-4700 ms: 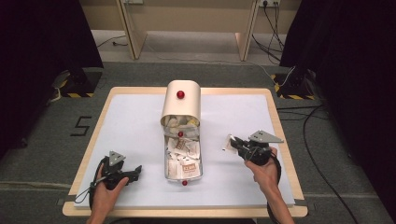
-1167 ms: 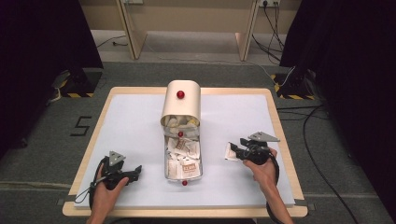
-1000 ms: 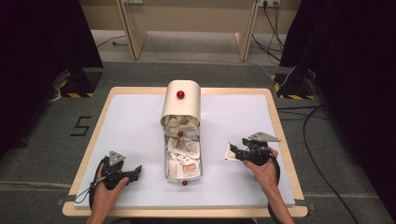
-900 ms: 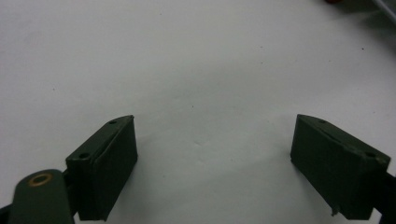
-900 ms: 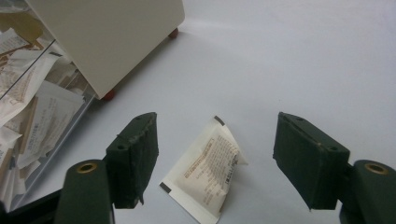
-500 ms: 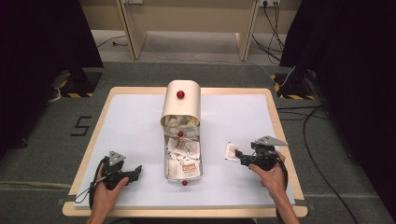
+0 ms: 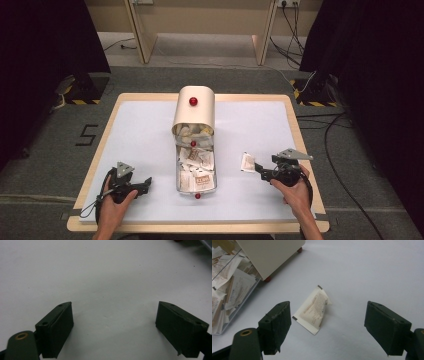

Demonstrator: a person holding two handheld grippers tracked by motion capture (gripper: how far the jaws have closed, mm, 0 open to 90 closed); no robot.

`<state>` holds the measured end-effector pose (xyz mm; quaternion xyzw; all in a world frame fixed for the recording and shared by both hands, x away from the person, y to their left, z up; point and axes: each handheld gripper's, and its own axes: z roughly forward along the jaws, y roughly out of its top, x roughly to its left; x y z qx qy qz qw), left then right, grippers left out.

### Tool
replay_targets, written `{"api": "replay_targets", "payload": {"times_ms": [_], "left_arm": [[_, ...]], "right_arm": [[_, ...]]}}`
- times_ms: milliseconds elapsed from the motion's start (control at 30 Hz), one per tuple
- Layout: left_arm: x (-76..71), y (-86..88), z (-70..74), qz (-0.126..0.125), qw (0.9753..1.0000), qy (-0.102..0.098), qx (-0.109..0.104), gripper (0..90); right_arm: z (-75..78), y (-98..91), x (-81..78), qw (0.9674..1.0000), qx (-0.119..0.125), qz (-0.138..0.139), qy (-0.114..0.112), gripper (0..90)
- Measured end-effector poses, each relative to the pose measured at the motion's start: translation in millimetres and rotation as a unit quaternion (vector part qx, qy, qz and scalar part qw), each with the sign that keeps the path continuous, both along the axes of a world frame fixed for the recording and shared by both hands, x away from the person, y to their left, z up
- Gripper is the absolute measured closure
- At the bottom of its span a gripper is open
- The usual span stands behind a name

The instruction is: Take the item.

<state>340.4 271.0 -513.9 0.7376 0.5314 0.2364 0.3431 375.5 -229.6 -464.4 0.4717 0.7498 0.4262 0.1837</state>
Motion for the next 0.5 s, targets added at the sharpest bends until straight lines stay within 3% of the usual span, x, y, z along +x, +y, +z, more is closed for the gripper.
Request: {"api": "replay_targets", "payload": {"times_ms": [500], "left_arm": [[0.0,0.0,0.0,0.000,1.0000,0.000,0.000,13.8]], "right_arm": [[-4.2,-8.5,-18.5,1.0000,0.007,-0.002,0.002,22.6]]}}
